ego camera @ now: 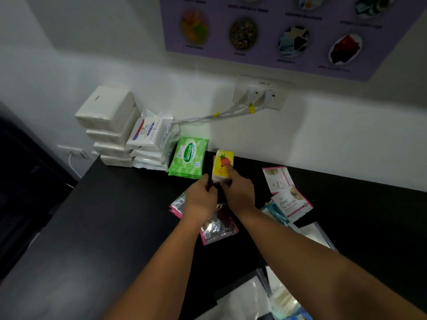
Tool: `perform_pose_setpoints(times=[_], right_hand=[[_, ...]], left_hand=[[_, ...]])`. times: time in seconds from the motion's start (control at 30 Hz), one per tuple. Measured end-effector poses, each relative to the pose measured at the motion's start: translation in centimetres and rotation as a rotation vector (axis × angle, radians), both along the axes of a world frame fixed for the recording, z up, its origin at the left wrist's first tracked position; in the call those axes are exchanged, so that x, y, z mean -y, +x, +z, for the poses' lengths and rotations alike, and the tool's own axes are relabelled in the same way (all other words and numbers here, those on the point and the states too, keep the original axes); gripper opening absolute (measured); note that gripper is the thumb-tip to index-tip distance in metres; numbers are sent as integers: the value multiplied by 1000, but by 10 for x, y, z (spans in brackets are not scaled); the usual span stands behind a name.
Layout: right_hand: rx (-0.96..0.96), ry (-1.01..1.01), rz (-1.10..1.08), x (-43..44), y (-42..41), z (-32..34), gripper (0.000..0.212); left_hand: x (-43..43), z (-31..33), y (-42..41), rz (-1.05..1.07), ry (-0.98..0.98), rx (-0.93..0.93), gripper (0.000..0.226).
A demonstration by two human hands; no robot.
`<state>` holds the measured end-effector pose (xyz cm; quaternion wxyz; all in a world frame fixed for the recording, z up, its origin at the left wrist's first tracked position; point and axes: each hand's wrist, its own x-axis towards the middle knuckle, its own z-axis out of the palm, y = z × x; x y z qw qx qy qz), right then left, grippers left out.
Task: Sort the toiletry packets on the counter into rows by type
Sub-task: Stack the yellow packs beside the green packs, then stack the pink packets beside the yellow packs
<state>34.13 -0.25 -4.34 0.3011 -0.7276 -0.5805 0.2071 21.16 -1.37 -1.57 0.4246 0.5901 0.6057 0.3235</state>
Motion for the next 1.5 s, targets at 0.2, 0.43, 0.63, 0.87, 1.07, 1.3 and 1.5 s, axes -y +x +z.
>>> perform_pose_setpoints(times=[0.2, 0.43, 0.63, 0.87, 1.07, 1.3, 1.5], right_hand=[[49, 39, 37, -25, -14, -3, 70], [174, 15, 45, -43, -21, -2, 69], [10, 24, 69, -34, -20, 7, 79], [-117, -121, -142, 25, -11, 16, 72], [232, -250, 94, 87, -22, 12, 57], [269, -276, 113, 124, -25, 15, 43], [417, -324, 89, 152, -37, 18, 52]], left_hand=[[19, -13, -32, 120, 52, -64, 31], [29, -7, -53, 39, 124, -156, 35], [28, -3, -71, 91, 150, -245, 37], [35, -6, -78, -84, 196, -509, 28], [36, -14, -77, -169, 156, -664, 35], [46, -14, -97, -331, 180, -741, 36], [74, -15, -116, -425, 279, -717, 27]])
